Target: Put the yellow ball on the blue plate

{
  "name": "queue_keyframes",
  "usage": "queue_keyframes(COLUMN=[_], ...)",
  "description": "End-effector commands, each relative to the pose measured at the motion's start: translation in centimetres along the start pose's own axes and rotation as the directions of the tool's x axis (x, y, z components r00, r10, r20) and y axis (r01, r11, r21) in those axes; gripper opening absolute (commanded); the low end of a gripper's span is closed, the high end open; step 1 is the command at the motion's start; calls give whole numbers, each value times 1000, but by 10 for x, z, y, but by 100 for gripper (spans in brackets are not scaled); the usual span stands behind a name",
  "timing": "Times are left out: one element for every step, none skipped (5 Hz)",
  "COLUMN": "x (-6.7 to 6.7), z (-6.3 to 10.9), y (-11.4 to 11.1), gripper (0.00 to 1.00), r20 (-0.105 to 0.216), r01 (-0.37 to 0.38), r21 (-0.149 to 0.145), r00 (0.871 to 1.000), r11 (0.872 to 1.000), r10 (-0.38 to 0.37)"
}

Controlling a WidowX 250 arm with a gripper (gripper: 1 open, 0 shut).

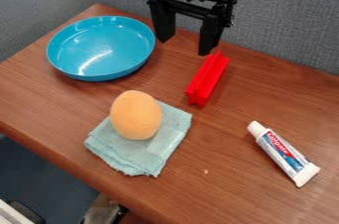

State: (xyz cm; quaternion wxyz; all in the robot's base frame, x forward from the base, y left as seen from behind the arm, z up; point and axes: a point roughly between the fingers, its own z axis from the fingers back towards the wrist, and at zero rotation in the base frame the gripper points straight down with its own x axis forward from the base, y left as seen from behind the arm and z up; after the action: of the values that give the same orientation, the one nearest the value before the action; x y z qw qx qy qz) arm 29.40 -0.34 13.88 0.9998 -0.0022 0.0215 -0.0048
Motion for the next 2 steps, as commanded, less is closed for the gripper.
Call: queue_keyframes(x=[-3, -23], z=[-8, -11], y=[0, 4], gripper=[100, 100], r20=[-23, -50], r01=[15, 144], r21=[-2, 0], r00=[1000, 988], r11=[1000, 990], r10=[-16, -144])
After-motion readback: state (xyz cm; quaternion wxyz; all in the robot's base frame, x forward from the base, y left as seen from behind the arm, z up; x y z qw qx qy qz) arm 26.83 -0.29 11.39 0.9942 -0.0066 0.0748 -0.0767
